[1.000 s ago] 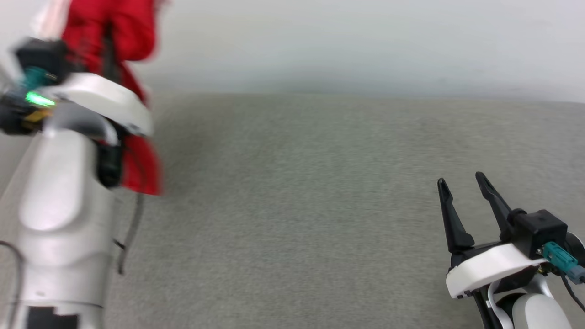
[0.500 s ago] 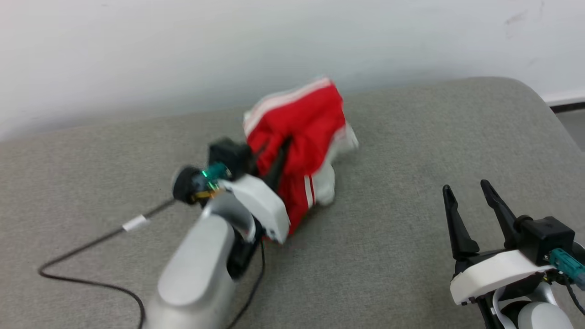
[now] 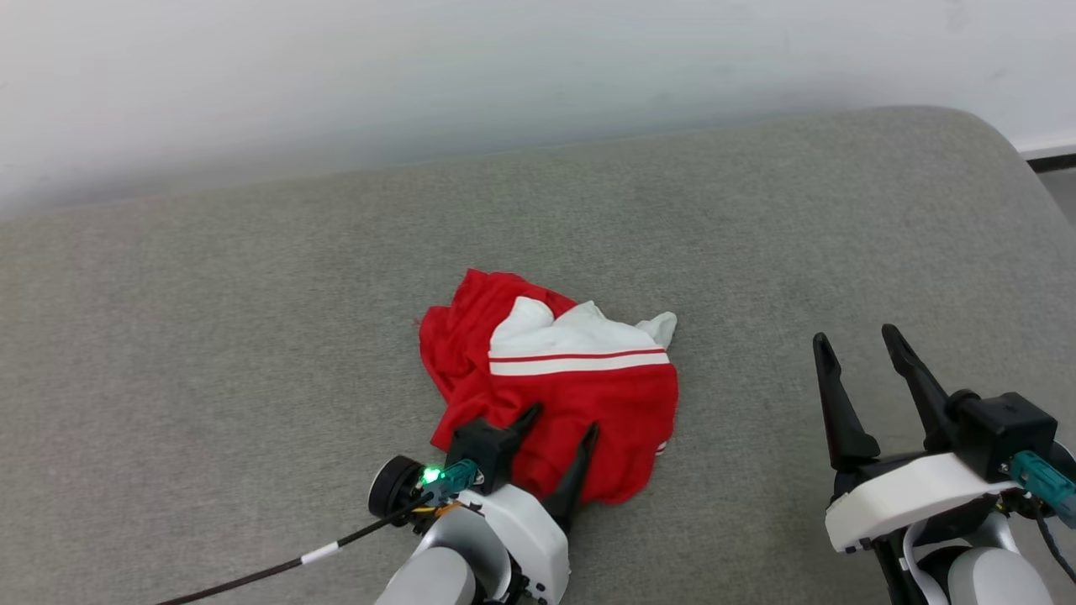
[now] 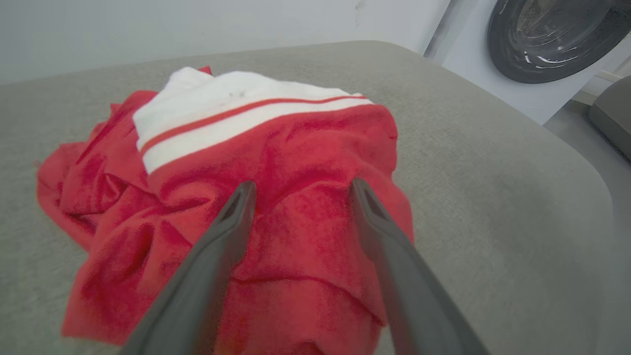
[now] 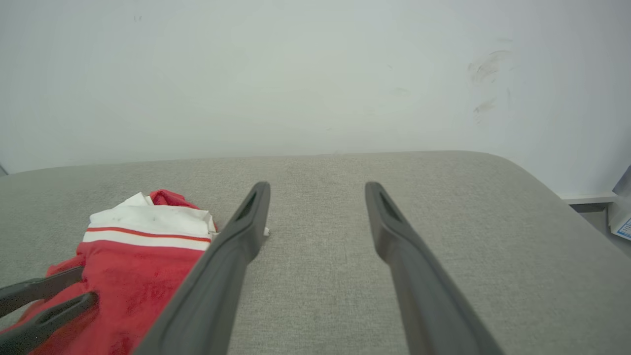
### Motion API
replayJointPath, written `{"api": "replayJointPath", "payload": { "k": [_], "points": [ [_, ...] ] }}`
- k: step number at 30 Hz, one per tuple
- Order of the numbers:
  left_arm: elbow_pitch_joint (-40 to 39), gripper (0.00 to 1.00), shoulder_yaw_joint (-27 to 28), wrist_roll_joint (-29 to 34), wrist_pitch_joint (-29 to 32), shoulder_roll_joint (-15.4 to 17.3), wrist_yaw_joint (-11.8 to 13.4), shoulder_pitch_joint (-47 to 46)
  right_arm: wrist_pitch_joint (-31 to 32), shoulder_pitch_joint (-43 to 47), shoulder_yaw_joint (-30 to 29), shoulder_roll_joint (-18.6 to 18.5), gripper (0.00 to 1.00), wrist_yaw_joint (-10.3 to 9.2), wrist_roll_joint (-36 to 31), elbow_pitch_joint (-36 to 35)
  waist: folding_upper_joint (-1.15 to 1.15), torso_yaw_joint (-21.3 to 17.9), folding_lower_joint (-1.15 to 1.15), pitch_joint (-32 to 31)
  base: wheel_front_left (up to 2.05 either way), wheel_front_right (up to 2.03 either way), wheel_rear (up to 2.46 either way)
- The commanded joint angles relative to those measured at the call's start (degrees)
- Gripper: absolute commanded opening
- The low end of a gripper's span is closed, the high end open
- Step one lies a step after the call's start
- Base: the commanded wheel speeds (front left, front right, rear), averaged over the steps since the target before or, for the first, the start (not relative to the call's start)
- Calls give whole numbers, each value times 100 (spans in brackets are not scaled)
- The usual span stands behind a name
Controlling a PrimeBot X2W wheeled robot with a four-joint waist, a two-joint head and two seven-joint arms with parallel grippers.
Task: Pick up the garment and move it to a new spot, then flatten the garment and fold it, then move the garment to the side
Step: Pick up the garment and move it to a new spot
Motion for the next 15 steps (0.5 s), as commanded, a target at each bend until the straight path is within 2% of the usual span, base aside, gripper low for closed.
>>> {"api": "replayJointPath", "payload": {
  "k": [1, 7, 11, 12, 15],
  "points": [
    [-139, 100, -2, 55, -151, 13, 53, -20, -17, -19, 1, 11, 100, -2, -39, 32, 0, 110, 0, -77, 0, 0, 0],
    [-774, 100, 144, 165, -598, 28, 298, -172, 41, 54, -76, 10, 100, -2, -101, 34, 0, 423, 0, -269, 0, 0, 0],
    [-894, 100, 331, 112, -660, 52, 495, -179, 80, 134, -129, 10, 100, -2, -116, 38, 0, 567, 0, -396, 0, 0, 0],
    [-940, 100, 519, 85, -693, 116, 648, -170, 101, 160, -155, 9, 100, -2, -116, 15, 0, 636, 0, -456, 0, 0, 0],
    [-953, 100, 706, 22, -706, 187, 794, -103, 122, 227, -181, 10, 100, -2, -111, -1, 0, 696, 0, -511, 0, 0, 0]
  ]
}}
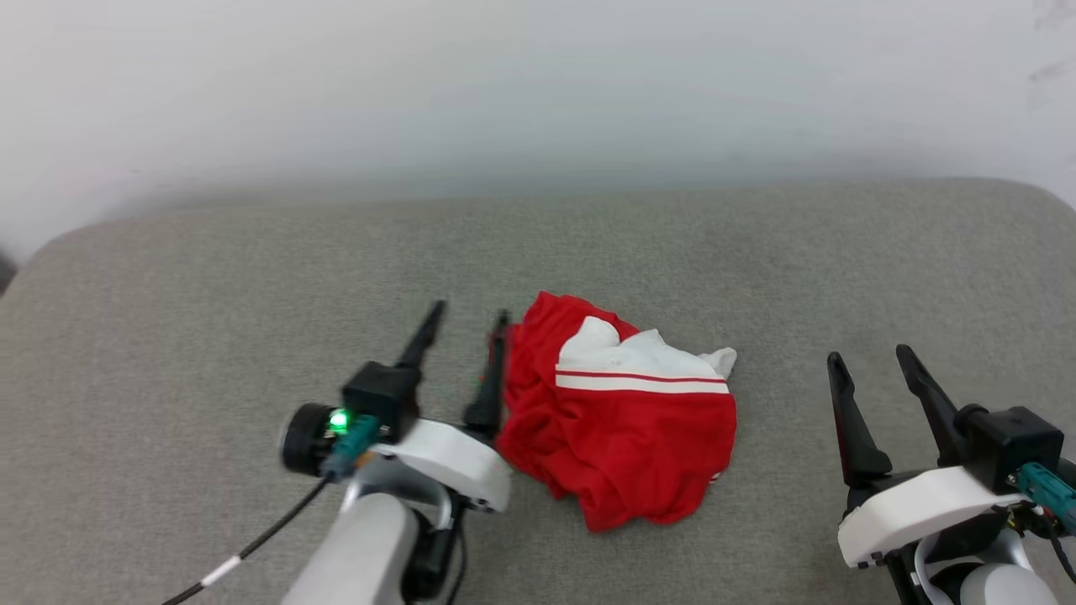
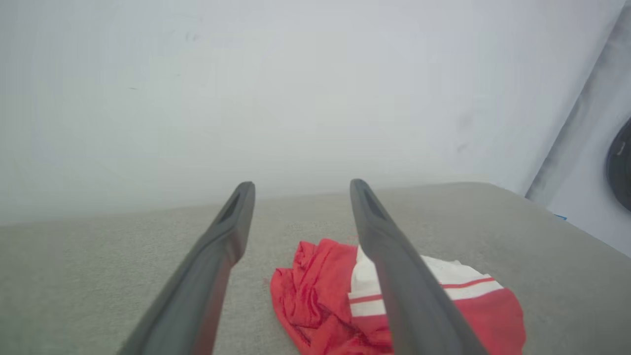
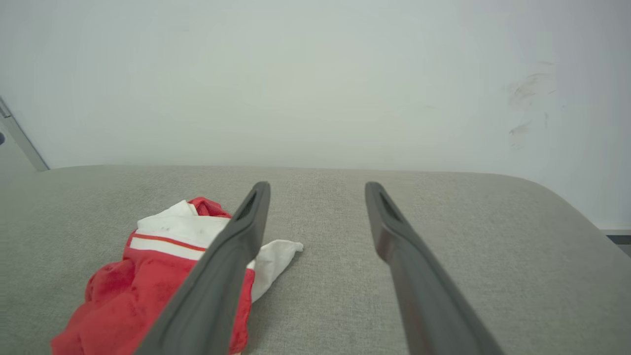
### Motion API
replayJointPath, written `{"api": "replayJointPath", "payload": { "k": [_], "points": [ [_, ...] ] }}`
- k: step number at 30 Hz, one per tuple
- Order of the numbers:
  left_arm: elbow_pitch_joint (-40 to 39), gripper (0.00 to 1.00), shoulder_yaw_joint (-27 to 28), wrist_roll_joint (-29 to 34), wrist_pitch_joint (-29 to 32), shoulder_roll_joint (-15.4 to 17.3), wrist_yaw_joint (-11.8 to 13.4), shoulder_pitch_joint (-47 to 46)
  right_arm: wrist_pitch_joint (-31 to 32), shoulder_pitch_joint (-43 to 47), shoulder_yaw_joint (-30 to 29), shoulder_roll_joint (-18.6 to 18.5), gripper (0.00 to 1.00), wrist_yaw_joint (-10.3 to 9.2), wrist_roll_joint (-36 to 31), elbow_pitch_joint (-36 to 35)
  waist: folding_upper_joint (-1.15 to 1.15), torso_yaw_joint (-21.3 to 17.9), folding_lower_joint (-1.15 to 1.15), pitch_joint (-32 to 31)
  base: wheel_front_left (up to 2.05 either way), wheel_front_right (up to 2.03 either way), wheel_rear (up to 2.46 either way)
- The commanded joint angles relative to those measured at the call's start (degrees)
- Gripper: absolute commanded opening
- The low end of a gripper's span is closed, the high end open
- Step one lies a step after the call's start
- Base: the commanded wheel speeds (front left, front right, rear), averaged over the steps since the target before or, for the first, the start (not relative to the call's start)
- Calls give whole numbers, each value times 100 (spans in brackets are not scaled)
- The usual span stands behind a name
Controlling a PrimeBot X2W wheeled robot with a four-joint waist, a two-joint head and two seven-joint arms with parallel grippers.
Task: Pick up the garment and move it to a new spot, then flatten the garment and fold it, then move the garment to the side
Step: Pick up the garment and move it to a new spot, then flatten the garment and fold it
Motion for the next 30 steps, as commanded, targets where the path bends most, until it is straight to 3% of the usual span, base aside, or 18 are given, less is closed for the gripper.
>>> {"api": "replayJointPath", "payload": {
  "k": [1, 13, 30],
  "points": [
    [-29, 100, 42, -20, -29, 50, 42, 82, 0, 81, -3, 9, 100, -2, 16, -22, 0, 59, 0, -59, 0, 0, 0],
    [-306, 100, 686, -258, 90, 766, 387, 882, 133, 446, -38, 9, 100, -2, 52, -117, 0, 135, 0, -328, 0, 0, 0],
    [-755, 100, 719, -384, 259, 902, 520, 1094, 245, 418, 50, 9, 100, -2, 66, -287, 0, 80, 0, -263, 0, 0, 0]
  ]
}}
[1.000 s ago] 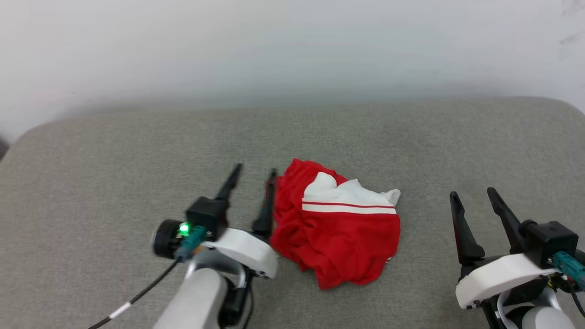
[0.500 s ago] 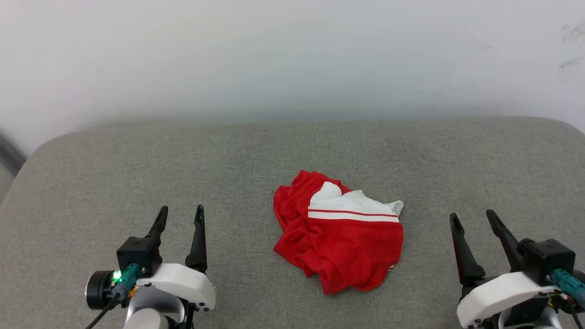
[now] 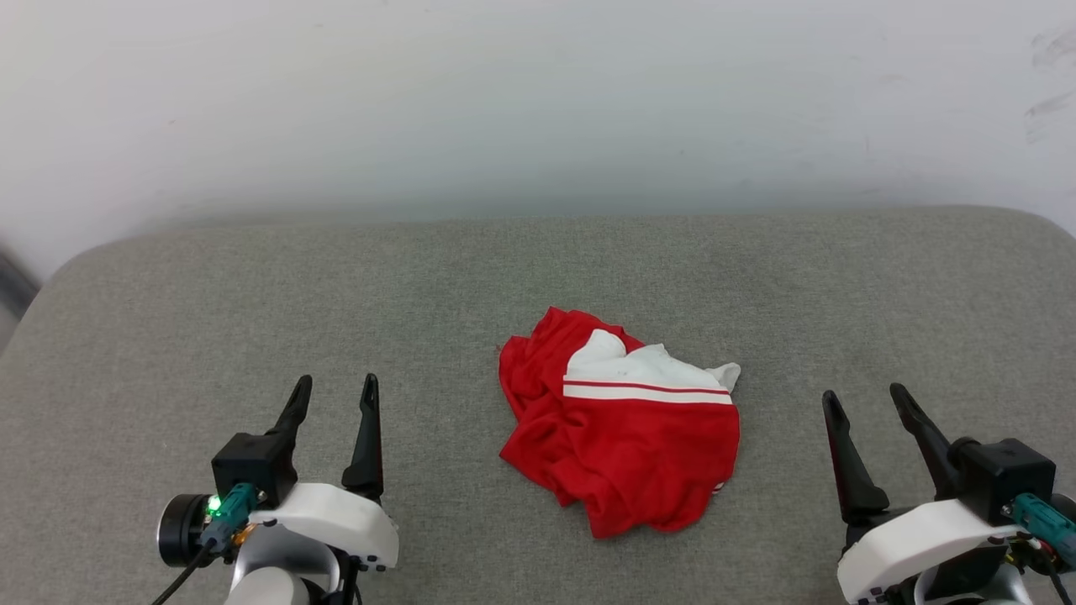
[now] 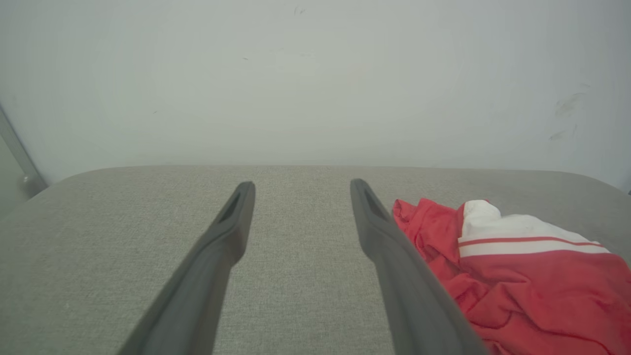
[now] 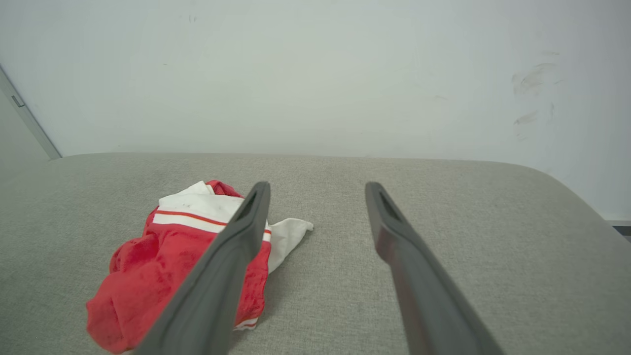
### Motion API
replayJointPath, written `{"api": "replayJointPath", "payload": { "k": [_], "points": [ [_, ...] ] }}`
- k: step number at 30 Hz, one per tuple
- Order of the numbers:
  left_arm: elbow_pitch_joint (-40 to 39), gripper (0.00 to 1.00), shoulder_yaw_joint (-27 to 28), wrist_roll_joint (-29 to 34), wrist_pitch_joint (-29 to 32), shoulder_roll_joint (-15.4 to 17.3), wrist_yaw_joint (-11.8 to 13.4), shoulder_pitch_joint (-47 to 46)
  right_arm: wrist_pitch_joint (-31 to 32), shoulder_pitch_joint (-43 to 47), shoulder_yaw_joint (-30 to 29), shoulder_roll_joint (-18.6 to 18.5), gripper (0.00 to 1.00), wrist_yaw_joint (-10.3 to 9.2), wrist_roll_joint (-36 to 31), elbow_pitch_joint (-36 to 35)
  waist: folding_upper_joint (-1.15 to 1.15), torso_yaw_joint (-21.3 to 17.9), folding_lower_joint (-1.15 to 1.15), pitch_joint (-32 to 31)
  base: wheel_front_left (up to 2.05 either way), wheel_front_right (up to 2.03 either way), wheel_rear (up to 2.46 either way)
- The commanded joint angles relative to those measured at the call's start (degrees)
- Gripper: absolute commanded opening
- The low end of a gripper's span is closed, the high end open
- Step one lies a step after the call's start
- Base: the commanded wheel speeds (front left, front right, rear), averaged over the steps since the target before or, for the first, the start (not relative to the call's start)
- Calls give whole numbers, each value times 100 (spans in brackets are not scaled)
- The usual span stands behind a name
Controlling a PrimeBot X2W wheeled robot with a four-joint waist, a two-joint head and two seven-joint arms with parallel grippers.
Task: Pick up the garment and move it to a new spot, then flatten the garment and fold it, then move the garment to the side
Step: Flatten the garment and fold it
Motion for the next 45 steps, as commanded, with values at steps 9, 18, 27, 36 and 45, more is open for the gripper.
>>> {"api": "replayJointPath", "payload": {
  "k": [9, 18, 27, 36, 45],
  "points": [
    [-125, 100, -172, 6, 270, 98, -184, -466, 17, -173, 58, 8, 100, -2, 32, 9, 0, -73, 0, 122, 0, 0, 0],
    [210, 100, -972, -221, 1836, -58, -1194, -2205, -35, -449, 179, 9, 100, -2, 46, 43, 0, -327, 0, 619, 0, 0, 0],
    [1106, 100, -1678, -837, 3616, 67, -1614, -2835, -158, -610, 311, 8, 100, -2, 153, 280, 0, -721, 0, 917, 0, 0, 0],
    [1204, 0, -2297, -1422, 4380, 295, -1656, -3106, -346, -775, 365, 8, 100, -2, 277, 505, 0, -932, 0, 1119, 0, 0, 0],
    [855, 0, -2278, -1254, 3782, 500, -1591, -3402, -395, -766, 215, 9, 100, -2, 217, 621, 0, -734, 0, 1042, 0, 0, 0]
  ]
}}
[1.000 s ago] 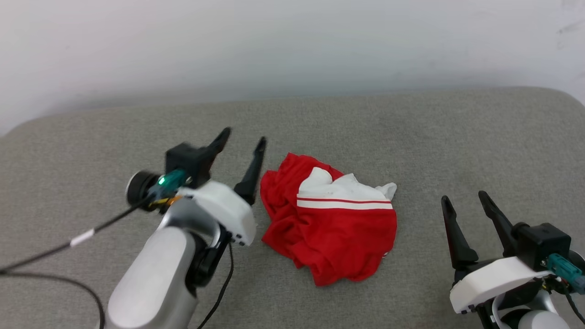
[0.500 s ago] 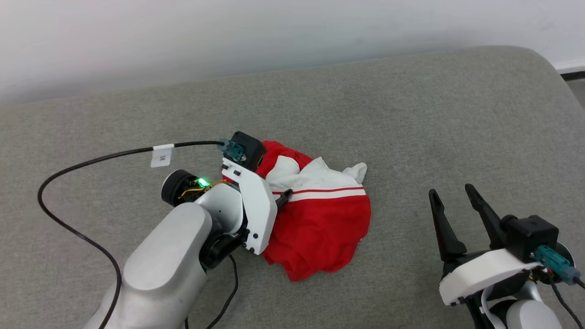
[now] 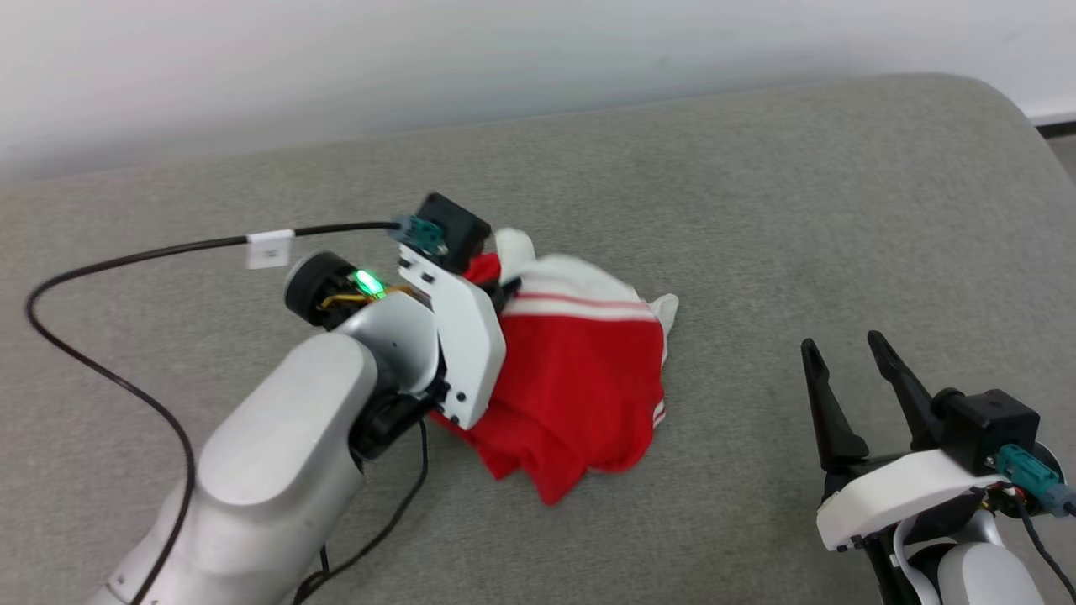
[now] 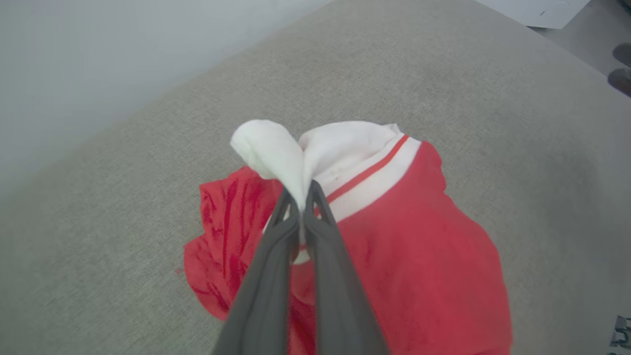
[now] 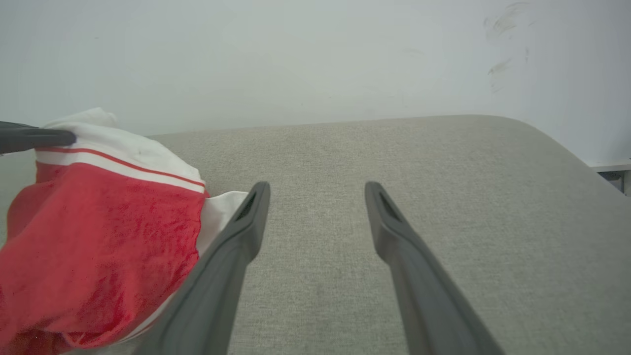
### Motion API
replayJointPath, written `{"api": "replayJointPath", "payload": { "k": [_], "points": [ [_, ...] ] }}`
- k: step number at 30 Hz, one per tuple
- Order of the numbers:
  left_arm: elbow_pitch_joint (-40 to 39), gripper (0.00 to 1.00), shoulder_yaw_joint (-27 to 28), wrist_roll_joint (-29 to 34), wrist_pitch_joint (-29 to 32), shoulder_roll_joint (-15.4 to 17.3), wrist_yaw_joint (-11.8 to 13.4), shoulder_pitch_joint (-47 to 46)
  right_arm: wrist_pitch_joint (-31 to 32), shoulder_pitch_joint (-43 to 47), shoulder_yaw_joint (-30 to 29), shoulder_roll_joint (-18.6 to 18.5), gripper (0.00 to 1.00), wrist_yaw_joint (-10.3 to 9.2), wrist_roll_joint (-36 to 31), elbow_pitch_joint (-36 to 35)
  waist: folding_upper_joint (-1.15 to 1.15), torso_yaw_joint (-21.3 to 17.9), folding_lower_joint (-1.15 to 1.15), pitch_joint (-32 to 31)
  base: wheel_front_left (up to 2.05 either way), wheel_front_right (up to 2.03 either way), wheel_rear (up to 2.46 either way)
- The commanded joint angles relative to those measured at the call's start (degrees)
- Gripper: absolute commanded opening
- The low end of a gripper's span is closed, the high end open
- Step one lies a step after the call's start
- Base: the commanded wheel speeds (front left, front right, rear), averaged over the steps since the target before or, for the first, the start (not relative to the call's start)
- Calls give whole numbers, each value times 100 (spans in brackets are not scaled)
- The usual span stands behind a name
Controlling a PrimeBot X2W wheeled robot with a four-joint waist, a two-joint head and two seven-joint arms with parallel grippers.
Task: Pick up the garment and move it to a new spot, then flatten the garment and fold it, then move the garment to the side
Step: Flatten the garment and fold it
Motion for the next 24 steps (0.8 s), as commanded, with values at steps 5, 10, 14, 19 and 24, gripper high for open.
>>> {"api": "replayJointPath", "payload": {
  "k": [5, 10, 14, 19, 24],
  "points": [
    [-426, 0, 269, 107, -342, 279, 368, 222, 25, 22, -78, 10, 100, -2, -64, -45, 0, 311, -1, -101, 0, 0, 0],
    [-998, 0, 736, -1, -665, 655, 1075, 1084, 91, 73, -170, 10, 100, -2, -112, -126, 0, 564, -1, -155, 0, 0, 0],
    [-1348, 0, 1127, -268, -925, 835, 1651, 2146, 125, 102, -235, 9, 100, -2, -127, -201, 0, 713, -1, -155, 0, 0, 0],
    [-1426, 0, 1399, -639, -1129, 809, 2107, 3383, 187, 181, -271, 9, 100, -2, -157, -240, 0, 836, -1, -227, 0, 0, 0],
    [-1317, 17, 1419, -947, -1324, 529, 2195, 4054, 265, 260, -323, 9, 100, -2, -184, -308, 0, 888, -1, -317, 0, 0, 0]
  ]
}}
